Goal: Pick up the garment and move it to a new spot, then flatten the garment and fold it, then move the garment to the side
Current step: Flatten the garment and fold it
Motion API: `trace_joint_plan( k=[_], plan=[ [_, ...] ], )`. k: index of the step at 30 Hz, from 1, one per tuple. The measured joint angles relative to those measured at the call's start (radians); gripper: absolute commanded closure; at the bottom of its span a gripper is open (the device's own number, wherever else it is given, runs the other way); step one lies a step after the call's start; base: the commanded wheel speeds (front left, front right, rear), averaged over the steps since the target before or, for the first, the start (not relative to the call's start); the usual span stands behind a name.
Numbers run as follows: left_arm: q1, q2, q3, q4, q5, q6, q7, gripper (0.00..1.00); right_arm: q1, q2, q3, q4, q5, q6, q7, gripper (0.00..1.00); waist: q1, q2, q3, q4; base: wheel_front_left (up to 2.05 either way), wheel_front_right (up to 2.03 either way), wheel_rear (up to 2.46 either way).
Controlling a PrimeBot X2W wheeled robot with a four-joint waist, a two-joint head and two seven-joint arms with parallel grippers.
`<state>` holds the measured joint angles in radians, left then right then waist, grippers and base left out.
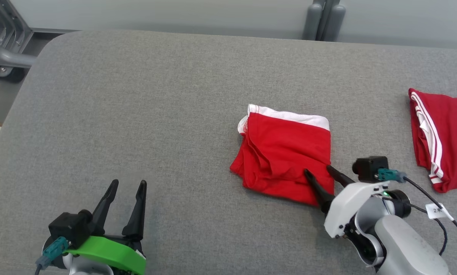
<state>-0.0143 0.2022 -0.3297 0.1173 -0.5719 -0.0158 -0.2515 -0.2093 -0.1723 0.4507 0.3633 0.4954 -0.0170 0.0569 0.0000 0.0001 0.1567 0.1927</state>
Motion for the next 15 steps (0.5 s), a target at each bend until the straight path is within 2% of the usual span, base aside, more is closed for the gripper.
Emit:
trace_joint_plan(
  k=[3, 8, 15],
  plan=[
    [0.0, -0.002, -0.007, -0.008, 0.0, 0.0, 0.0, 0.0, 0.042, -0.011, -0.038, 0.007, 0.018, -0.021, -0.018, 0.0, 0.0, 0.0, 0.0, -0.013, 0.0, 0.0, 0.0],
    [-0.001, -0.007, -0.028, -0.014, 0.002, -0.002, 0.0, 0.0, 0.054, 0.0, -0.102, 0.002, 0.069, -0.036, -0.074, 0.0, 0.0, 0.0, 0.009, -0.009, 0.0, 0.0, 0.0],
    [-0.003, -0.005, -0.028, -0.012, 0.021, -0.003, 0.0, 0.0, 0.049, 0.023, -0.18, -0.021, 0.152, -0.027, -0.107, 0.0, 0.0, 0.0, 0.017, 0.017, 0.0, 0.0, 0.0]
  ],
)
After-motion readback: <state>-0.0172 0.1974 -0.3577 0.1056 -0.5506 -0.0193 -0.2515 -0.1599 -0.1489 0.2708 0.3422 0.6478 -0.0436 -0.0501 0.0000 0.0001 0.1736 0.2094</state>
